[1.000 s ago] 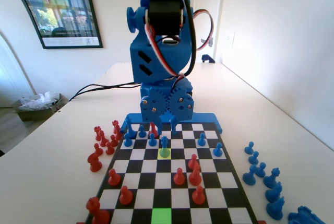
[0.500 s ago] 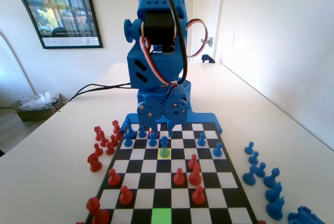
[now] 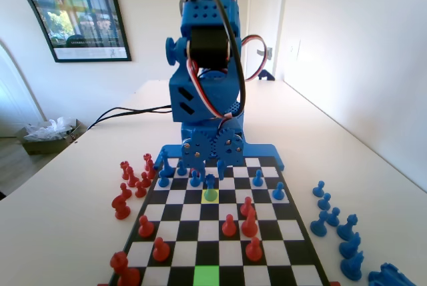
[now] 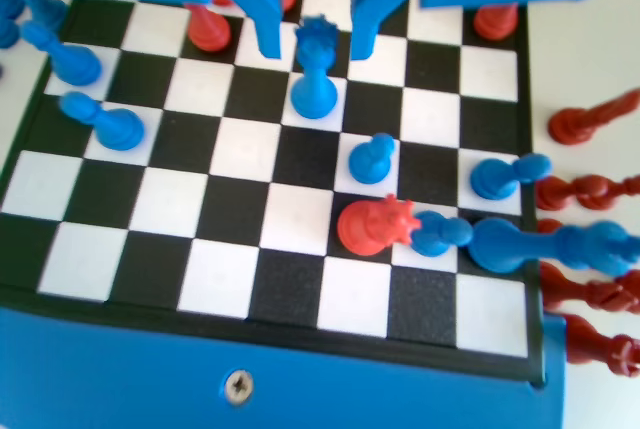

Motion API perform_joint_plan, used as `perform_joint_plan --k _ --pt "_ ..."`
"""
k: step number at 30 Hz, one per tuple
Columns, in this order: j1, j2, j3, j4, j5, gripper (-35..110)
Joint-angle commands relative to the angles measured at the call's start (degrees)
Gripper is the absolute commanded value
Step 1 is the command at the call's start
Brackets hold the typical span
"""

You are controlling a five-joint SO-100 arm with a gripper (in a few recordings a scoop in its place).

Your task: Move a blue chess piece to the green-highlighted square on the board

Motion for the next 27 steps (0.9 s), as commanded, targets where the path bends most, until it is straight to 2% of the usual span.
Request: perform_joint_plan --k 1,27 --pt "0.62 1.67 0.88 -0.97 -1.32 10" --pt "0.88 1.67 3.78 -6.15 -2.11 7"
